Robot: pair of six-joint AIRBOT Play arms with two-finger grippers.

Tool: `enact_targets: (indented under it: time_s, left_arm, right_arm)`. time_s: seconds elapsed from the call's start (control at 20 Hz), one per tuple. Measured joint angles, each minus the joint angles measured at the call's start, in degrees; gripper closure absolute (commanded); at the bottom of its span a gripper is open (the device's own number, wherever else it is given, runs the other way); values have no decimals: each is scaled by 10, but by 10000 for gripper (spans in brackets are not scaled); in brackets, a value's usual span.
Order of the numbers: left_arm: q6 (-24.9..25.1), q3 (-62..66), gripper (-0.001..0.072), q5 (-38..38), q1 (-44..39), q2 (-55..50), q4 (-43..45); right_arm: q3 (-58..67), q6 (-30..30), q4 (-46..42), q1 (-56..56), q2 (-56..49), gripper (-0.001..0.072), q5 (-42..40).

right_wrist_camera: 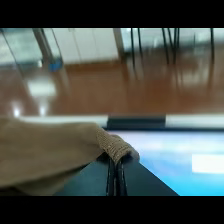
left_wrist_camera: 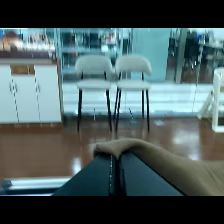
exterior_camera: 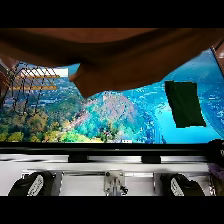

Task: Fold the shirts.

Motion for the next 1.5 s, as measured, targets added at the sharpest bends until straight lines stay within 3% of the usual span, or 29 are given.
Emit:
enact_targets:
  time_s: [0.2,0.5,0.65,0.9,1.15,1.3,1.5]
  left_arm:
    - [-8,28,674,-38,2,20,46]
    - [-10,4,674,-181,3,30,109]
    - [-11,-93,674,-239,3,49,116]
    - [-11,-377,673,-264,3,92,90]
    - [-11,-575,674,-129,3,71,40]
    - [-11,-612,673,-25,3,13,8]
    - [-11,-628,672,47,0,-104,-42]
  right_arm:
    - [20,4,-16,-1,37,655,15]
    - [26,8,-57,-1,46,655,-22]
    - [26,14,-92,-1,11,654,-91]
    - [2,17,-134,-1,-117,654,-191]
    - [-20,24,-90,0,-297,654,-120]
    - [-24,43,-35,10,-400,654,-35]
    - [-25,62,-1,45,-501,653,42]
